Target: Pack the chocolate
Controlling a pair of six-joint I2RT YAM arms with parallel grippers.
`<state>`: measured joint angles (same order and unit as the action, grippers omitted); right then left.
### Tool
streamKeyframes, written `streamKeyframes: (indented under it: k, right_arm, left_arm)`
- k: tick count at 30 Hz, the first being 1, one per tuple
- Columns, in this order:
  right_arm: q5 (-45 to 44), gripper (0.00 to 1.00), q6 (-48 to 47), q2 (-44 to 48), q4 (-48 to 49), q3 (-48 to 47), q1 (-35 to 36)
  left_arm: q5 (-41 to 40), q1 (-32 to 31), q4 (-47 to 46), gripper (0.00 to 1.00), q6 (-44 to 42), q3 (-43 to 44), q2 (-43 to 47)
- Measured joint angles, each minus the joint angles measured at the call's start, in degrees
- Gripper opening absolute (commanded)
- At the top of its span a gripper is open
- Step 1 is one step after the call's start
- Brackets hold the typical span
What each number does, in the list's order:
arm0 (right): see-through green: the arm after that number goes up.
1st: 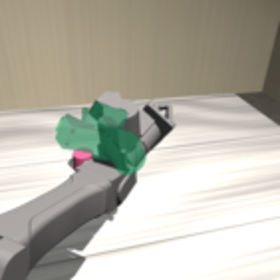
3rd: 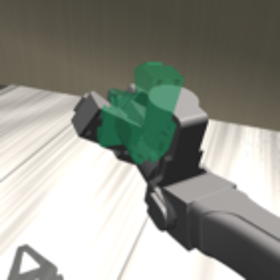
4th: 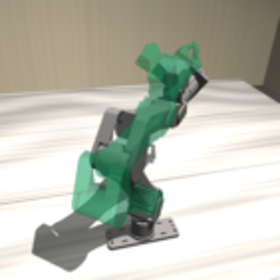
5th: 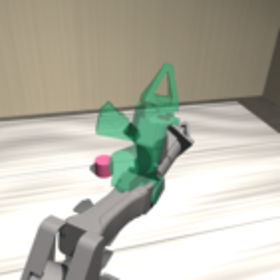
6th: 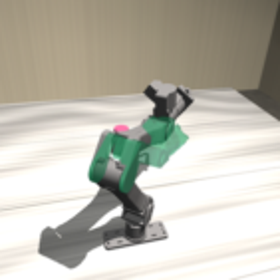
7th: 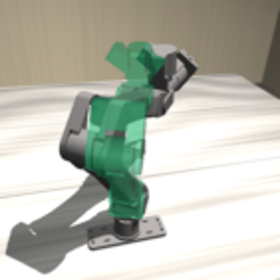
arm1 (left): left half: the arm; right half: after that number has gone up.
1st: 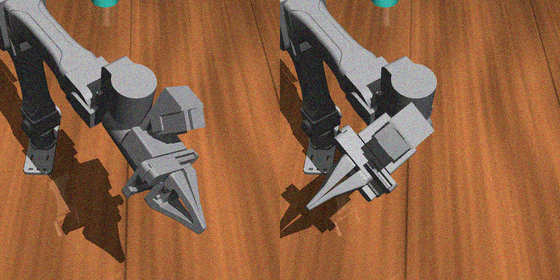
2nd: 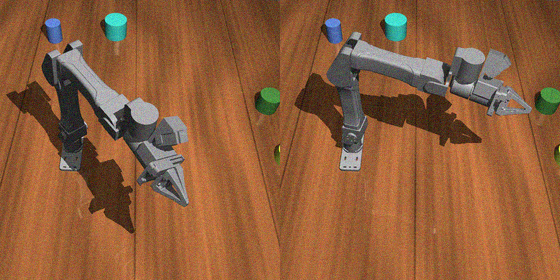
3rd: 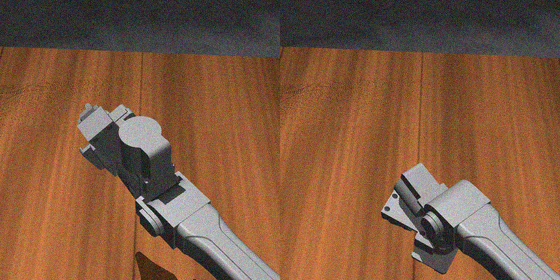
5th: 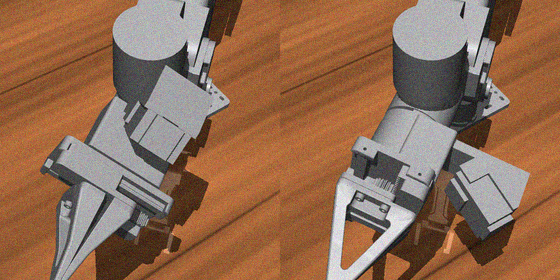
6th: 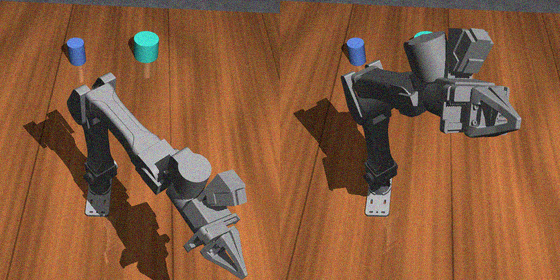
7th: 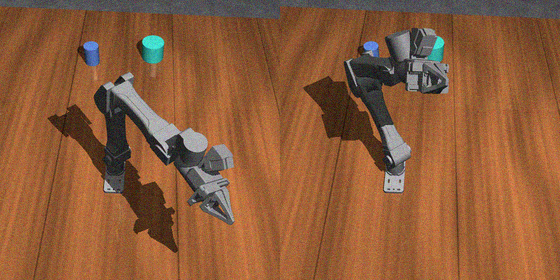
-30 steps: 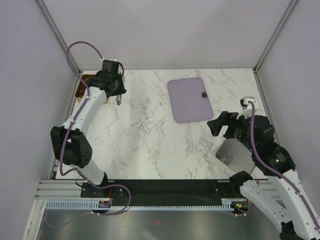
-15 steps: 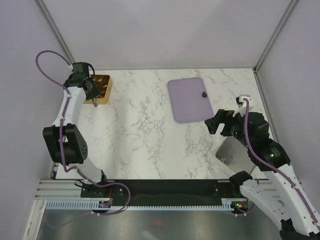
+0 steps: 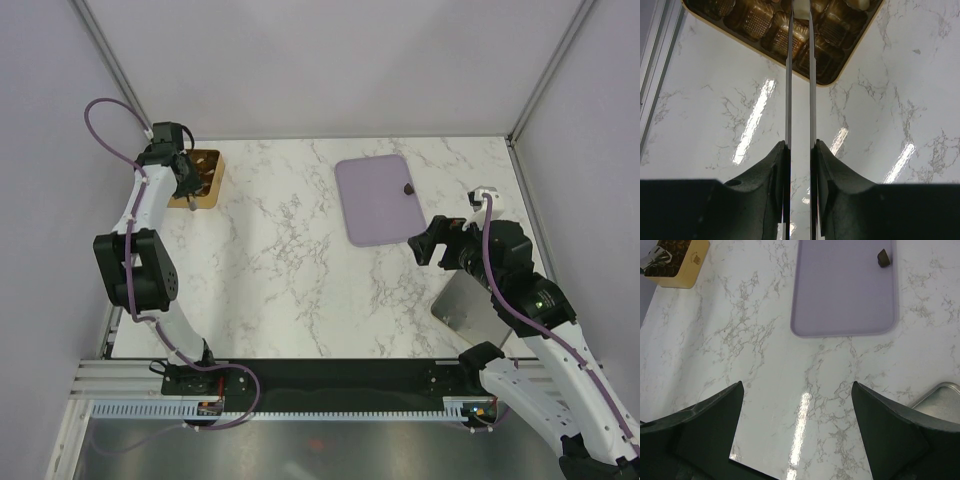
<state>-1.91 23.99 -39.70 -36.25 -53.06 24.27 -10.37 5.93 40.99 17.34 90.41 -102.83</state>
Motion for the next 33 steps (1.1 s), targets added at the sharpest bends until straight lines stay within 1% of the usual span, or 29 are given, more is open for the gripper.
streamKeyframes:
  k: [15, 21, 25, 29, 31, 33]
  right_arm:
    - [-0.52, 0.98, 0.00, 0.04, 0.68, 0.00, 0.00]
    - [-0.52, 0.98, 0.02, 0.74, 0.66, 0.00, 0.00]
    - [-0.50, 0.98, 0.04, 1.29, 0.63, 0.00, 0.00]
    - [-0.50, 0.97, 0.04, 1.84, 0.42, 0.00, 0.00]
    - [-0.52, 0.97, 0.04, 2.16, 0.13, -0.02, 0.00]
    - [-0.52, 0.97, 0.04, 2.32, -0.39, -0.20, 0.00]
  left_arm:
    - [-0.02, 0.09, -0.02, 0.46, -1.18, 0.79, -1.60]
    - [0.31, 0.07, 0.02, 0.47, -1.31, 0.79, -0.96]
    - [0.66, -0.61, 0.04, 0.47, -1.31, 0.68, 1.03]
    - [1.40, -3.63, 0.00, 0.47, -1.33, -0.02, 5.25]
    - [1.11, -7.41, -0.17, 0.47, -1.33, -0.35, 7.50]
    - [0.68, -12.83, -0.52, 0.47, -1.33, -0.70, 9.29]
